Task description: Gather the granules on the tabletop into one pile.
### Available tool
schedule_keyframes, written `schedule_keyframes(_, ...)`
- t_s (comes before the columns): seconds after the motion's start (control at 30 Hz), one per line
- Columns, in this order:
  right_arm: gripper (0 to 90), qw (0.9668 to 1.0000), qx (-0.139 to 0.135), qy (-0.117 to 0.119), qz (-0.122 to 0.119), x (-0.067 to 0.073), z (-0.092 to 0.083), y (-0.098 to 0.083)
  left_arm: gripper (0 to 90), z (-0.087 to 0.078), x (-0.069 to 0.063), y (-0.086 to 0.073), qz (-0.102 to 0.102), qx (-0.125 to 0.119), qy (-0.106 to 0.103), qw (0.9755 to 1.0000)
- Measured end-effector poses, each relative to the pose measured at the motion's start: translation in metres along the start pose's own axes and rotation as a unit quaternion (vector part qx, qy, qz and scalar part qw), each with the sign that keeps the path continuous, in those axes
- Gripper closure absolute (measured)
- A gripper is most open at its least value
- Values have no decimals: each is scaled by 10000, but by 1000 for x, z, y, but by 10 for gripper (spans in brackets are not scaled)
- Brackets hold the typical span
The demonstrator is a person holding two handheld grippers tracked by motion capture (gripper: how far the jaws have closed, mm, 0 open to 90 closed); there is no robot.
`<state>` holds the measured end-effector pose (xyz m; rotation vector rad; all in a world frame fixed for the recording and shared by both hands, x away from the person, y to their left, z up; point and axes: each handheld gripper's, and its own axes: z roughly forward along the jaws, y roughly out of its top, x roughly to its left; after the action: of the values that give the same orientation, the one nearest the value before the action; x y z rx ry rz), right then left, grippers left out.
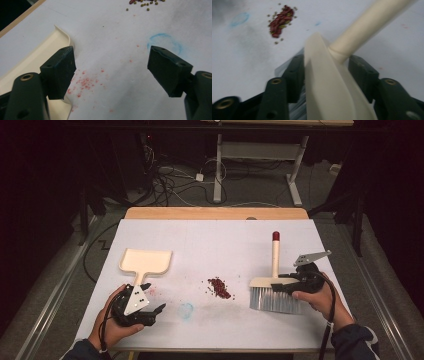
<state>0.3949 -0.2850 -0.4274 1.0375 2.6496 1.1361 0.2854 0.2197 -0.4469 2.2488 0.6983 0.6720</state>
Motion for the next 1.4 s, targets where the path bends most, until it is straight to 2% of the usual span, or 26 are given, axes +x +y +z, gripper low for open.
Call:
schedule_keyframes(0.03,439,9999,47,-66,88,-5,1,1,218,0,0,0,-8,-1,-4,10000)
schedule_keyframes(0.07,481,9998,-21,-151,142,-10,0,2,218,0,0,0,-12,4,-5,10000)
schedule_keyframes(0.1,467,9992,-91,-360,152,-15,0,2,218,0,0,0,-9,8,-5,10000)
schedule_keyframes(0.17,474,9969,2,-760,219,-21,0,3,218,0,0,-1,-5,12,-8,10000)
schedule_keyframes(0.27,484,9904,53,-1264,562,-26,4,4,218,1,0,-1,0,25,-15,10000)
schedule_keyframes(0.37,490,9853,86,-1545,724,-24,16,5,218,2,-1,0,12,37,-18,10000)
schedule_keyframes(0.47,491,9832,80,-1589,896,-23,27,8,218,2,-1,0,45,55,-30,10000)
schedule_keyframes(0.6,459,9777,395,-1807,997,-22,48,13,218,3,-1,0,51,69,-35,10000)
schedule_keyframes(0.77,485,9729,497,-2089,854,-18,55,19,218,1,-1,0,44,51,-40,10000)
schedule_keyframes(1.0,502,9752,451,-2023,772,-21,54,19,218,1,-1,0,47,47,-39,10000)
schedule_keyframes(1.13,505,9732,487,-2121,739,-19,56,20,218,2,-2,0,75,55,-50,9999)
schedule_keyframes(1.4,526,9754,403,-2042,720,-23,57,21,218,3,-2,0,82,85,-70,9999)
